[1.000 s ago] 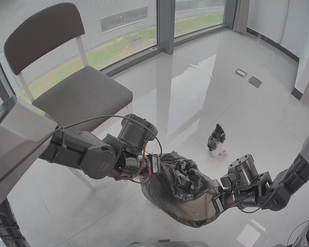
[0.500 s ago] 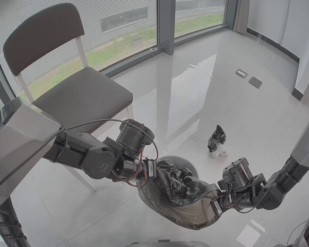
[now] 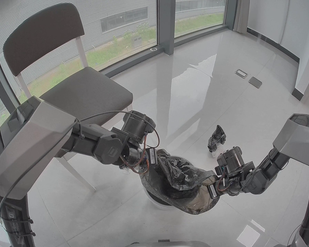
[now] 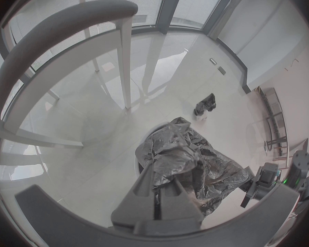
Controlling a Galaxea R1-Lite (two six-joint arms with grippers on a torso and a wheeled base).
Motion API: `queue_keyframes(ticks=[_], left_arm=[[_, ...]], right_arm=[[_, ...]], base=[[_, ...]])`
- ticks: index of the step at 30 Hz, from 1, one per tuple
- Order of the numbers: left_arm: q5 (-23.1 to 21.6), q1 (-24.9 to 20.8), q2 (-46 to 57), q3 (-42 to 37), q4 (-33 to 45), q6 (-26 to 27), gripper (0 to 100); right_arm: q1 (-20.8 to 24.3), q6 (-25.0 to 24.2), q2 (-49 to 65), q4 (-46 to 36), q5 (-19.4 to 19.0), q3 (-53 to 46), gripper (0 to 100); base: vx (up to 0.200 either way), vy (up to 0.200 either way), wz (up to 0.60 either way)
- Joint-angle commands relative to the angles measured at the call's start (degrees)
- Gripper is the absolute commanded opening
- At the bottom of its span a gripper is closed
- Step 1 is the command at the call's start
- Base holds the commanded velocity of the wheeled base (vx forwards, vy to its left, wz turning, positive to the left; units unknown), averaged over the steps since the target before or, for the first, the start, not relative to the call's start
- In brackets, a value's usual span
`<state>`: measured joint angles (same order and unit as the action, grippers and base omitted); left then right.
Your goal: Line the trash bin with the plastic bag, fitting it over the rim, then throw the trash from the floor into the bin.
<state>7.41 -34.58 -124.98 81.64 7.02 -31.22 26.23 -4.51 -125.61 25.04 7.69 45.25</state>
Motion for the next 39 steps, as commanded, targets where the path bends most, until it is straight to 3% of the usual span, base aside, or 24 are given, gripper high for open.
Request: queue_keyframes(ticks=[1, 16, 17, 30, 39], left_arm=[[-0.03, 0.31, -2.46, 3.61, 4.67, -0.24, 0], [1.47, -0.84, -1.58, 0.45, 6.78, 2.13, 0], [1.64, -0.57, -1.41, 0.19, 6.78, 2.22, 0], [3.22, 0.22, -1.23, -0.87, 4.76, 2.13, 0], [3.66, 1.54, -1.94, -0.87, 1.86, 2.57, 0]], right_arm=[[-0.83, 0.12, -2.80, -1.84, 0.04, 2.82, 0], [0.84, 0.82, -6.31, -1.48, -0.05, 4.41, 0], [0.75, 1.08, -6.31, -1.66, -0.05, 4.32, 100], [-1.27, 1.87, -3.41, -0.78, 0.57, 4.32, 100], [2.07, 3.72, -1.92, 1.77, 0.48, 4.76, 100]], base=[[0.000, 0.000, 0.00], [0.000, 0.000, 0.00], [0.000, 0.000, 0.00], [0.000, 0.000, 0.00], [0.000, 0.000, 0.00]])
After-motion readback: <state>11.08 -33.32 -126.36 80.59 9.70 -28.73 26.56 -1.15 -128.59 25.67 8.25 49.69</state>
